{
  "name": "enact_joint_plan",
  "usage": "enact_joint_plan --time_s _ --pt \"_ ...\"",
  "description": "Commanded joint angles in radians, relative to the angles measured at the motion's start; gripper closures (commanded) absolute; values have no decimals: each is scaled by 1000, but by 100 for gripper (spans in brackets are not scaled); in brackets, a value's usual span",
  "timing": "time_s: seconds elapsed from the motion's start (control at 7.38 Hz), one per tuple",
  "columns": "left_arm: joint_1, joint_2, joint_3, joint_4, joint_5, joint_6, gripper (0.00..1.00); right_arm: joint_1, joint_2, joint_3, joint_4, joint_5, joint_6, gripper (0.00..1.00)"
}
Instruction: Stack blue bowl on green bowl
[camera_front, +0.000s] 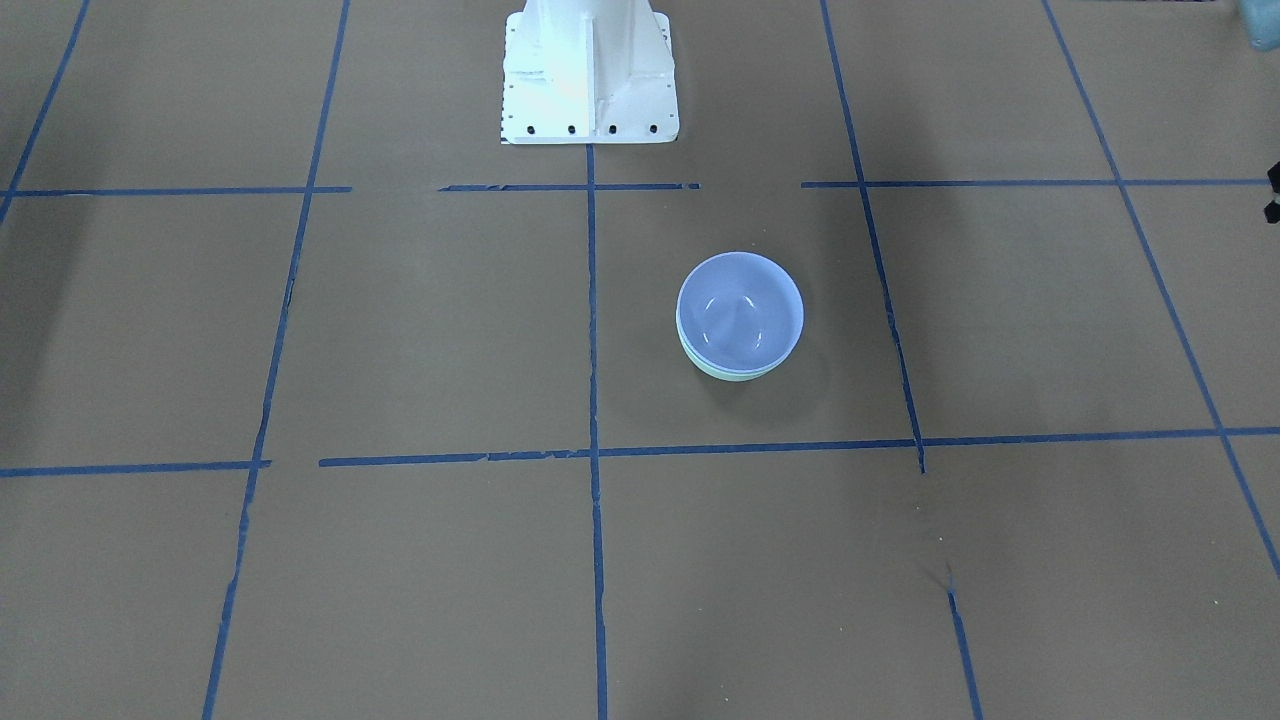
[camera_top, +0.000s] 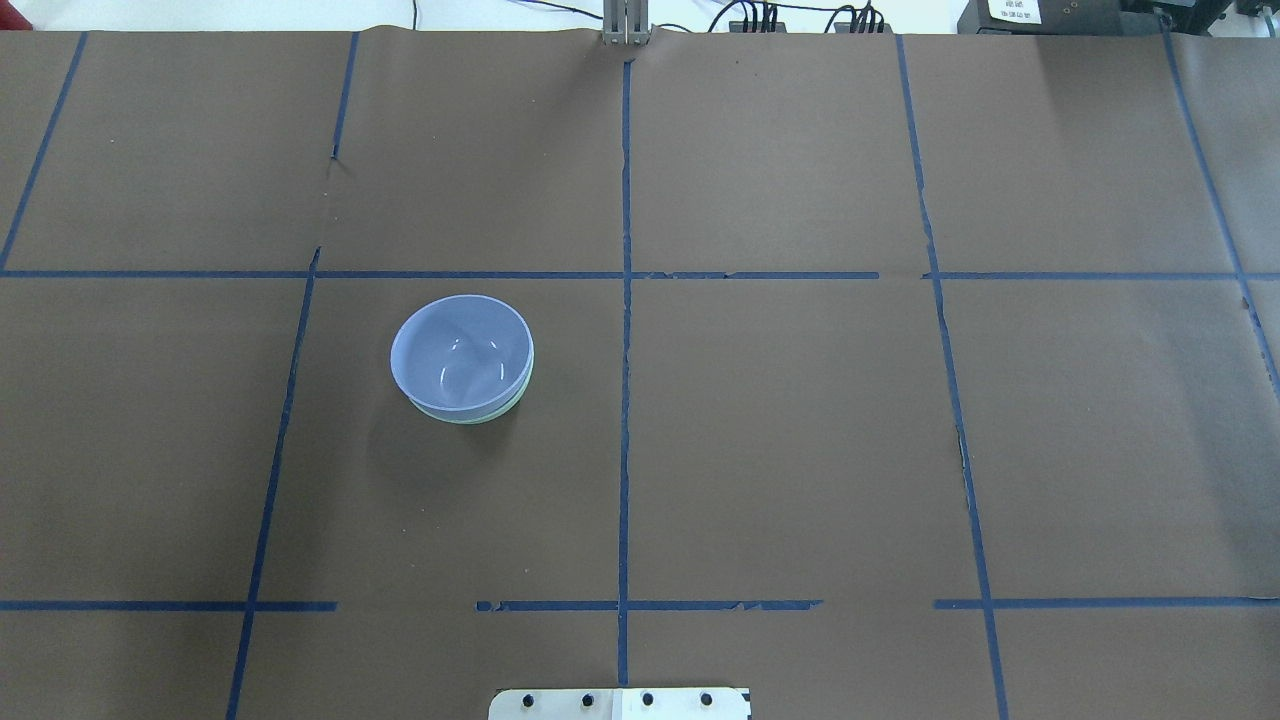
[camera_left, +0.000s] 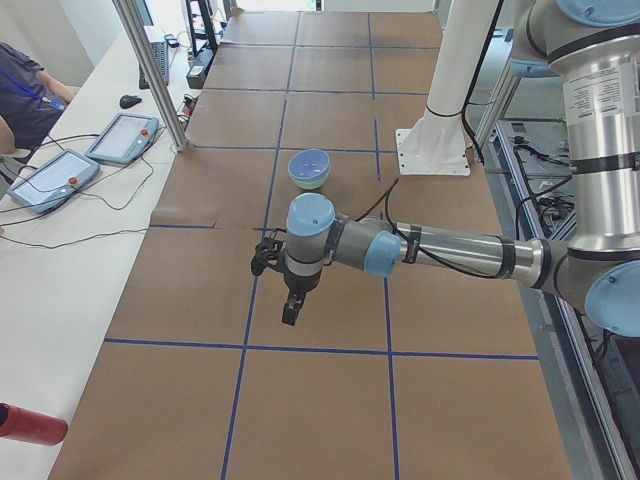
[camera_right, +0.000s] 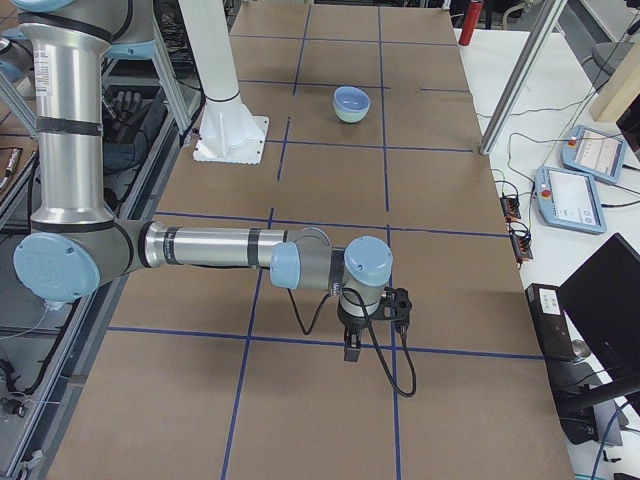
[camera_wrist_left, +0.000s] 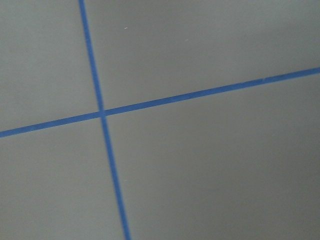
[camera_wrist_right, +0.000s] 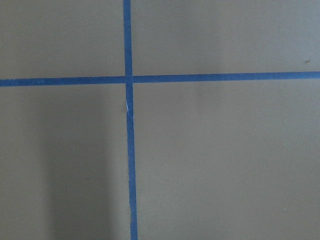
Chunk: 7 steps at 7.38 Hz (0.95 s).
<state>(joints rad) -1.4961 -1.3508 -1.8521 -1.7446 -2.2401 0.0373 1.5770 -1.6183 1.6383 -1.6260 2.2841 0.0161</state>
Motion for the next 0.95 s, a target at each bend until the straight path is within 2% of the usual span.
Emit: enact_joint_plan --time_s 0.0,0.14,0.41,0.81 --pt "-76 35 60 2 -6 61 0 0 1 0 0 0 1 0" --pt "-79 35 65 -3 -6 62 0 0 2 0 0 0 -1 0" --pt "-87 32 59 31 -97 62 0 1 0 0 0 0 -1 0" --pt "-90 19 71 19 -98 59 0 0 0 0 0 0 1 0"
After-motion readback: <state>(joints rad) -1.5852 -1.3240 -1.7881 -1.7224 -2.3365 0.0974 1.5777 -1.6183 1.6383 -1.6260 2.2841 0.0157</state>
